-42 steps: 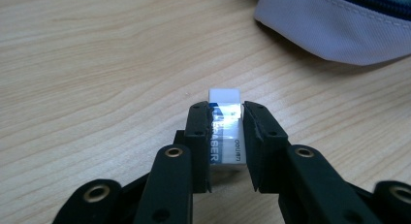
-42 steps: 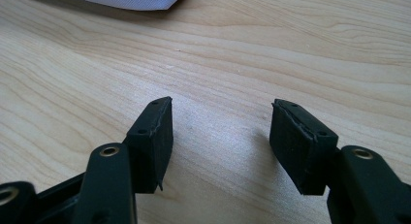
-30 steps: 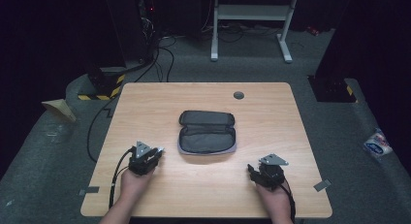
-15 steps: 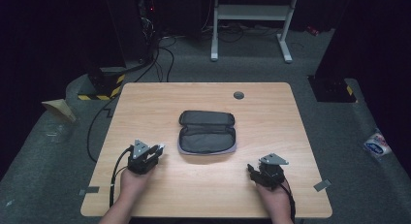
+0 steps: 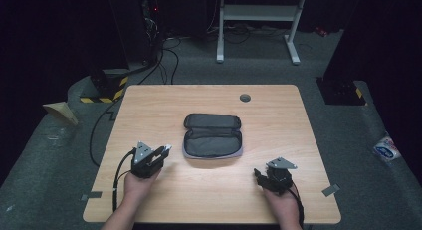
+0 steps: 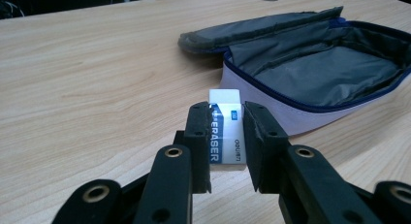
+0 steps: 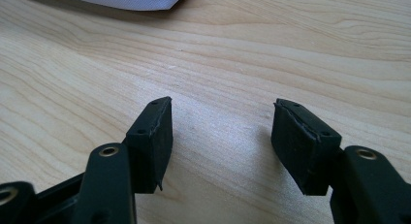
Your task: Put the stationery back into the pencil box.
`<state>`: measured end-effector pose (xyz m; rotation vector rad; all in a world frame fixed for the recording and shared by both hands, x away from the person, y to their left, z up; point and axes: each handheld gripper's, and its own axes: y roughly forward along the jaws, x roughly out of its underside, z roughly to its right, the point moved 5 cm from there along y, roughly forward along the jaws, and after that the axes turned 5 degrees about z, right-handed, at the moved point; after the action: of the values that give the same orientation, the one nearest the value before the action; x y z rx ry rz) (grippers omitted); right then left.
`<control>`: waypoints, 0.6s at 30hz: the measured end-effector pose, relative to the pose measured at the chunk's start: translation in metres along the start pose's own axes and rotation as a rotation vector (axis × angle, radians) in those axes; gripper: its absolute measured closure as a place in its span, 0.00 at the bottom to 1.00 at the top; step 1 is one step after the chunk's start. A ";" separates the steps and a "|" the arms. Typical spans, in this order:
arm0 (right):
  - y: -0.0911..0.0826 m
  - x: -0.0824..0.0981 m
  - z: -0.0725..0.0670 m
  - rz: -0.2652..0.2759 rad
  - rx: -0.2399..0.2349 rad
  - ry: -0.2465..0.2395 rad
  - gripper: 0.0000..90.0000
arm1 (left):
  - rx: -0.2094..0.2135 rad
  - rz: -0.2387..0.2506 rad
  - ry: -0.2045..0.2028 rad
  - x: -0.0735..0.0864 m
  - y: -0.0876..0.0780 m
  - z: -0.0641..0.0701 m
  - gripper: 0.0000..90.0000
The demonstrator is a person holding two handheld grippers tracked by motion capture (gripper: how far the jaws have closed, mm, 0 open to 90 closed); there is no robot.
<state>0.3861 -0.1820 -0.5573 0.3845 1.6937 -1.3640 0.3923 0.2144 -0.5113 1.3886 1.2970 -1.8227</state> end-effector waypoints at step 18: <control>0.000 0.000 0.000 0.000 0.000 0.002 0.44 | 0.004 0.043 0.014 -0.023 -0.008 0.002 0.81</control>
<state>0.3860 -0.1818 -0.5573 0.3853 1.6951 -1.3642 0.3932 0.2128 -0.4871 1.4229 1.2607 -1.7915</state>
